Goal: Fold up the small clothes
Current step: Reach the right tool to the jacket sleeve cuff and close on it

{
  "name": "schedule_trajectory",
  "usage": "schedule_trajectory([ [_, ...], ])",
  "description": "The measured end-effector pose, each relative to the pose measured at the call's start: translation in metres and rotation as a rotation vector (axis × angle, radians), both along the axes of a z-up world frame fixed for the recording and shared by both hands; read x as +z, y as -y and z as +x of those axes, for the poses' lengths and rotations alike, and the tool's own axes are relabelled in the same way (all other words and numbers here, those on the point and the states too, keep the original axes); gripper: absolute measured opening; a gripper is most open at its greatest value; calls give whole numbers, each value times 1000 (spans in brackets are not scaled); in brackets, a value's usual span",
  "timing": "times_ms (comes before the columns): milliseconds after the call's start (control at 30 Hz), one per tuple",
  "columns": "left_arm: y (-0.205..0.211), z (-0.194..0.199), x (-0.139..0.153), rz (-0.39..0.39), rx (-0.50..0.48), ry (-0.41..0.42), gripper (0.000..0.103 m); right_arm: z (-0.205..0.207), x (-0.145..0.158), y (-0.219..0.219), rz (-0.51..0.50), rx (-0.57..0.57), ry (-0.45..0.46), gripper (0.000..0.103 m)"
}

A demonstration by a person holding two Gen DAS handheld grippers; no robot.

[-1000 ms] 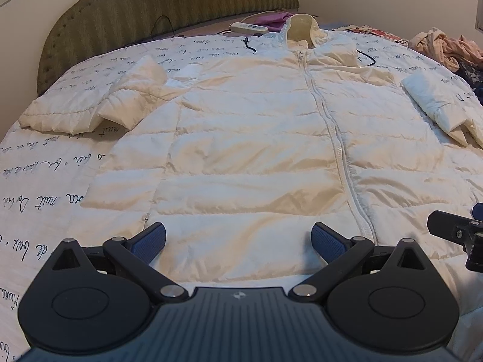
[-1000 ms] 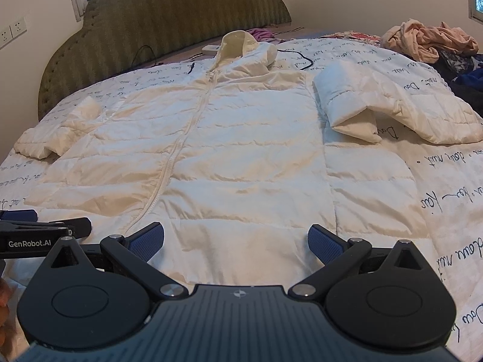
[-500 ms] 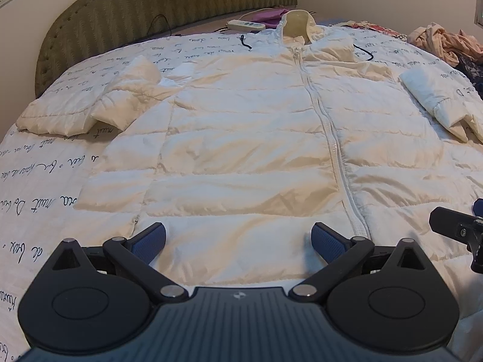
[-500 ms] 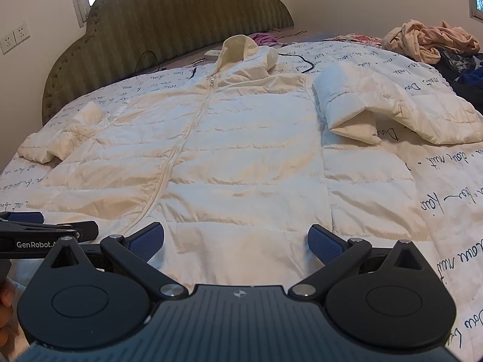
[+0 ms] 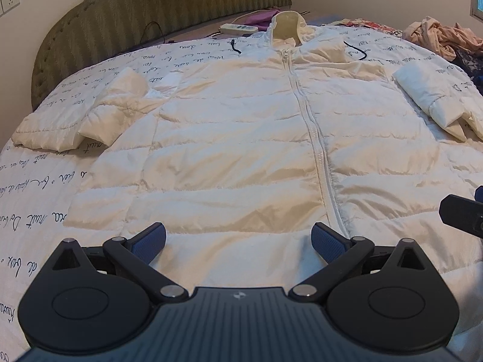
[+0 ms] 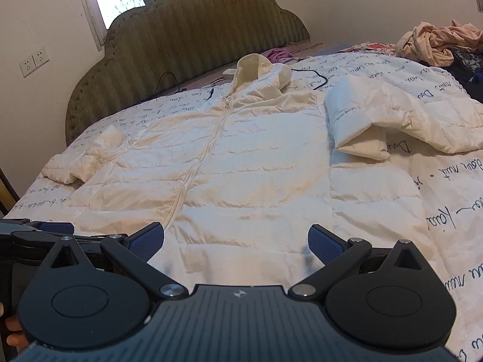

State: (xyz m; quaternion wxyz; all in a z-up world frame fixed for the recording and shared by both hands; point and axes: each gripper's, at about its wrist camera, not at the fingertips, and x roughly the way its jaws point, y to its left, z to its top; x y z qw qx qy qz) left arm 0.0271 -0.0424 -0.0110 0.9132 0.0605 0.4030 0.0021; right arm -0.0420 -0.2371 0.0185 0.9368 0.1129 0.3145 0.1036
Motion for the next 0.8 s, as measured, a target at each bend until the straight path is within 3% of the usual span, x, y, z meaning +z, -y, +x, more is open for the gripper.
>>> schedule_trajectory([
  [300,14,5,3,-23,-54,22,103,6,8,32,20,-29,42,103],
  [533,24,8,2,-11,-60,53,103,18,-2,111,206,-204,28,103],
  [800,39,11,-2,22,-102,64,103,46,-44,210,424,-470,8,98],
])
